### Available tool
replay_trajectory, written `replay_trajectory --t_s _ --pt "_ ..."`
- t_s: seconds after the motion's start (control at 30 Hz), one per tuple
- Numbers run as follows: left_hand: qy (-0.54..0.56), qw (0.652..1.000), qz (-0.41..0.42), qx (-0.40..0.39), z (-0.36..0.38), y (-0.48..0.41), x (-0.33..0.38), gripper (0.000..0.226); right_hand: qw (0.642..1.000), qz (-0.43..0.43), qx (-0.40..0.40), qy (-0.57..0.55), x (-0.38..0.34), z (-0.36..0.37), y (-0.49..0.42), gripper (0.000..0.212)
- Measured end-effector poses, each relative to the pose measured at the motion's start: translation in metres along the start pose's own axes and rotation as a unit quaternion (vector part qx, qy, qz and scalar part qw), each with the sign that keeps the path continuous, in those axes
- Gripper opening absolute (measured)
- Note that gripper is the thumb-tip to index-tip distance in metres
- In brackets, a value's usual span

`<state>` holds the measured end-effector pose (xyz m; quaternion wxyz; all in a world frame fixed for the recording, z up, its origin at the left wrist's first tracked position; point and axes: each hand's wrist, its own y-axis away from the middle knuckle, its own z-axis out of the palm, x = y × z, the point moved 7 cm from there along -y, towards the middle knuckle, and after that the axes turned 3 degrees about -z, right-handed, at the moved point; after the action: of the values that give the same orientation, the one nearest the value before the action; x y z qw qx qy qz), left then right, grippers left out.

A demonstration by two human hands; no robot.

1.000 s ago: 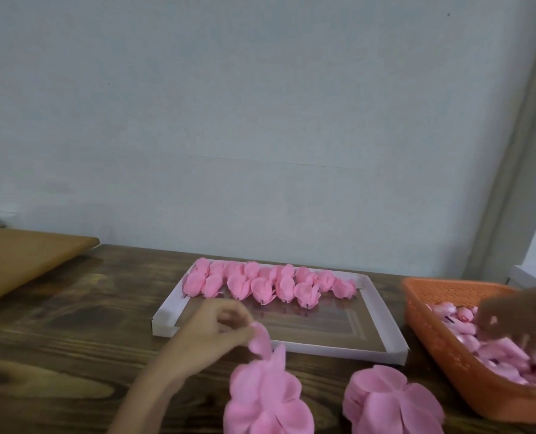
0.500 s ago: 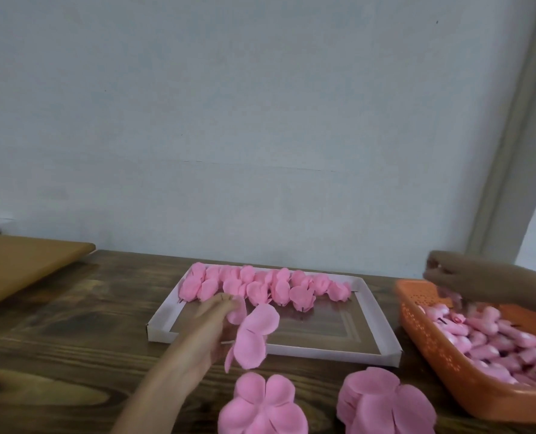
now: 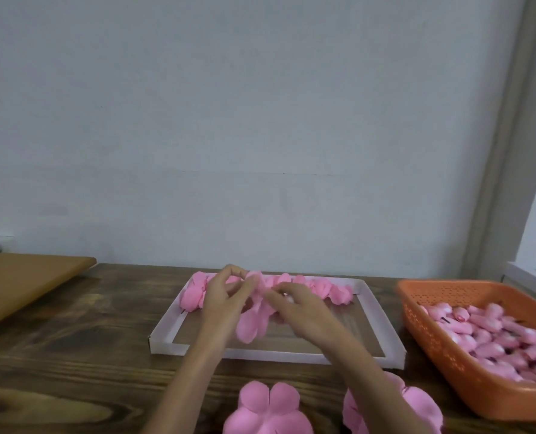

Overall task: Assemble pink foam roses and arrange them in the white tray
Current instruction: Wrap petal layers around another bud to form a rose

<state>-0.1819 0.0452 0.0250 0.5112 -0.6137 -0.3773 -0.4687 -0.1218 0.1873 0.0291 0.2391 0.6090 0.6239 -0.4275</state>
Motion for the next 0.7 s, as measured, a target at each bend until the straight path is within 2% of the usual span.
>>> replay_trajectory --t_s 0.13,0.27,0.4,0.5,0.53,0.63,0.7 --pt "0.02 0.999 -0.026 0.015 -0.004 -0.004 -0.027 0.012 0.998 0.021 0.015 0.062 0.02 0.011 -0.004 0.03" --pt "0.029 0.999 -0.03 -0.027 -0.003 -0.004 -0.035 0.009 0.996 0.015 0.082 -0.035 0.022 -0.004 0.006 0.023" --pt "0.029 0.996 -0.061 -0.057 -0.005 -0.001 -0.039 0.011 0.99 0.019 0.086 -0.112 0.027 -0.009 0.017 0.035" --pt "0.1 0.982 -0.082 -0.141 0.004 0.001 -0.041 0.046 0.991 0.011 0.06 -0.117 0.027 -0.004 0.02 0.033" --pt "0.1 0.978 -0.08 -0.166 0.008 0.003 -0.04 0.052 0.992 0.008 0.056 -0.117 0.026 -0.003 0.02 0.032" --pt "0.046 0.969 -0.067 -0.234 0.018 0.008 -0.041 0.054 0.991 0.014 0.076 -0.109 0.029 -0.003 0.019 0.027" --pt "0.028 0.969 -0.071 -0.236 0.022 0.009 -0.045 0.051 0.99 0.024 0.091 -0.101 0.032 -0.003 0.019 0.027"
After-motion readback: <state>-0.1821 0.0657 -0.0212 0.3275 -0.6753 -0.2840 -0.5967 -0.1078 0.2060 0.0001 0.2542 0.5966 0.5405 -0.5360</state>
